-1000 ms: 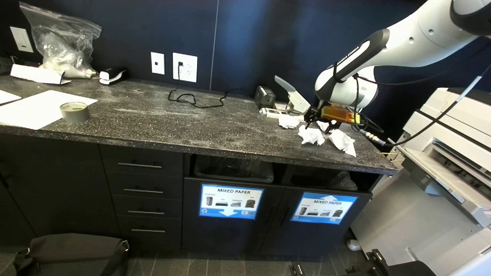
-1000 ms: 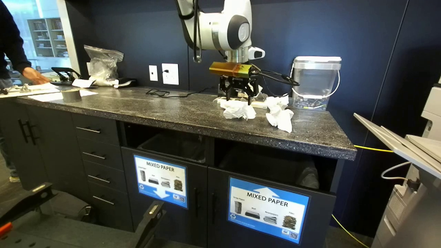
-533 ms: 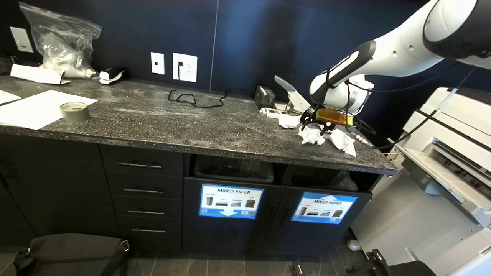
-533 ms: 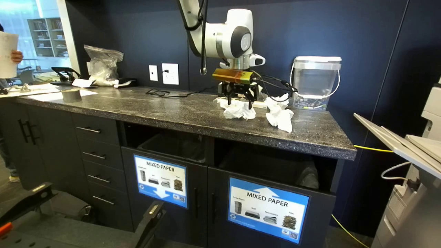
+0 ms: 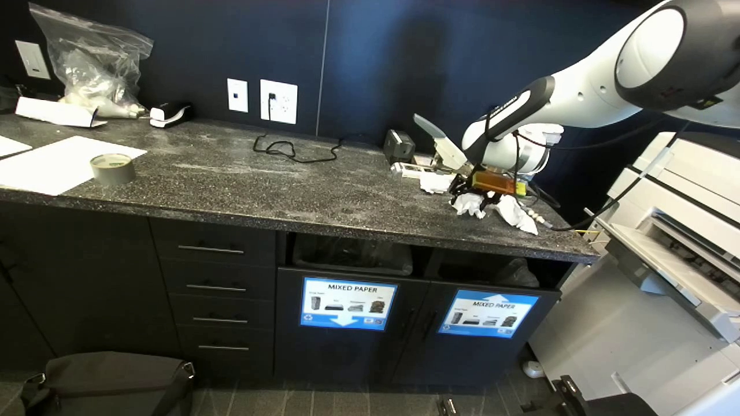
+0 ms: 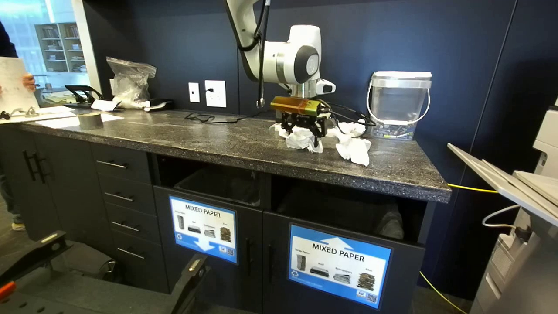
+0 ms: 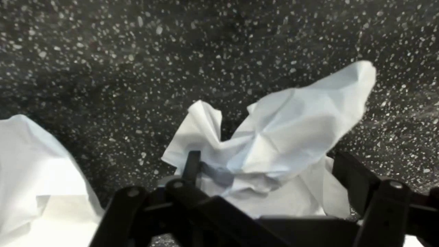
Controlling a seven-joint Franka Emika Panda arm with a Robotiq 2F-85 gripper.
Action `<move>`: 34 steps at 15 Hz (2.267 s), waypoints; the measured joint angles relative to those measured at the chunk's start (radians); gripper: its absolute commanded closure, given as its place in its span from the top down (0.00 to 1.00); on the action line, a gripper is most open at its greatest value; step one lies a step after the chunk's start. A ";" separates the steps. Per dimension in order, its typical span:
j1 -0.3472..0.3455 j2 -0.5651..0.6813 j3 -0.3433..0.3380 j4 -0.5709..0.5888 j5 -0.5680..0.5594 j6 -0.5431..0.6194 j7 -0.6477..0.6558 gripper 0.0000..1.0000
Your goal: Put four crumpled papers inside the bin on the right
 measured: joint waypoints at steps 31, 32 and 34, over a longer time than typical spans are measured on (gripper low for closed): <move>0.080 -0.186 -0.015 -0.266 -0.212 -0.151 -0.192 0.13; 0.080 -0.214 -0.019 -0.319 -0.213 -0.124 -0.192 0.13; 0.079 -0.266 -0.027 -0.423 -0.214 -0.055 -0.191 0.13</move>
